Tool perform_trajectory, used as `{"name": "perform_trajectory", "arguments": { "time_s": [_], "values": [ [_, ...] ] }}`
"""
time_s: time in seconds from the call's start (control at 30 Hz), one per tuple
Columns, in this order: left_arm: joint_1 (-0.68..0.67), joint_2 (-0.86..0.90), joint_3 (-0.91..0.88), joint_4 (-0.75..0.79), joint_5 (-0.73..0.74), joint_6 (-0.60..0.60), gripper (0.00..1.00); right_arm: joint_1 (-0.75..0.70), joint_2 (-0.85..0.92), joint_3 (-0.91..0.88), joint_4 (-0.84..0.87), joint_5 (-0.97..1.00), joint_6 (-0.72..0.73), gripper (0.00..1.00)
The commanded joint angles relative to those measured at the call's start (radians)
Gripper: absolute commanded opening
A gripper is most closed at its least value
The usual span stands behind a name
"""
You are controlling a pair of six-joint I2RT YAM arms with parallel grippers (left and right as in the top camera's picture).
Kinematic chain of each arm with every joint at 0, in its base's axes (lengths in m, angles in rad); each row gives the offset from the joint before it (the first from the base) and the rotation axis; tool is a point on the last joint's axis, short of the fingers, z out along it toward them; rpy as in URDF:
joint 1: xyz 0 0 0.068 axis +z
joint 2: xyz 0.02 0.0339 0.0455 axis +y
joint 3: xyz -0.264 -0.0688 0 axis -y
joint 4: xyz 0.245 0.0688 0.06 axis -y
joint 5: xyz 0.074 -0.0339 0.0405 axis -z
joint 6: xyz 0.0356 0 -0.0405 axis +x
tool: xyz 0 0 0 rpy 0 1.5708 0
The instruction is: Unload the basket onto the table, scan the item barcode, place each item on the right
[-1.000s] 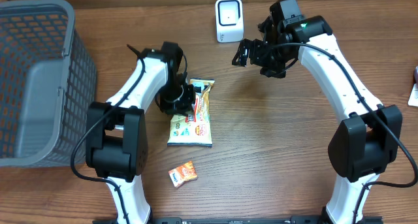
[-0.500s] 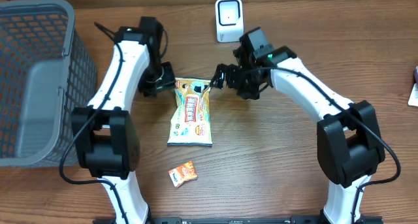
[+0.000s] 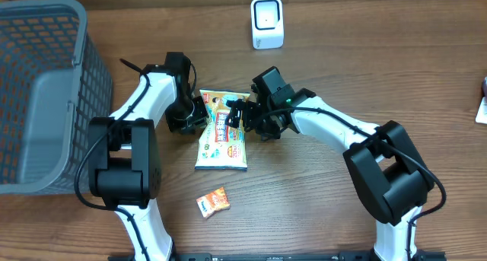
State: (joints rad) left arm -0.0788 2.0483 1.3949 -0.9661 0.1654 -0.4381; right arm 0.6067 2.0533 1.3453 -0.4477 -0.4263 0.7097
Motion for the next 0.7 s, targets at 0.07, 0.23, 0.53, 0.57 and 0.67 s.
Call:
{"name": "perform_trajectory", "arguments": {
  "time_s": [0.07,0.23,0.53,0.57,0.67],
  "values": [
    [-0.013,0.002,-0.053,0.025,-0.025,-0.09,0.18,0.018,0.11,-0.01,0.058,-0.052,0.05,1.0],
    [-0.014,0.003,-0.071,0.032,-0.073,-0.164,0.17,0.025,0.137,-0.01,0.068,-0.068,0.05,0.92],
    [-0.014,0.003,-0.085,0.035,-0.107,-0.206,0.16,0.066,0.207,-0.01,0.084,-0.024,0.123,0.69],
    [-0.014,0.003,-0.085,0.035,-0.106,-0.206,0.16,0.066,0.211,-0.01,0.086,-0.024,0.129,0.62],
    [-0.014,0.003,-0.085,0.034,-0.106,-0.205,0.16,0.065,0.214,-0.01,0.102,-0.039,0.129,0.33]
  ]
}}
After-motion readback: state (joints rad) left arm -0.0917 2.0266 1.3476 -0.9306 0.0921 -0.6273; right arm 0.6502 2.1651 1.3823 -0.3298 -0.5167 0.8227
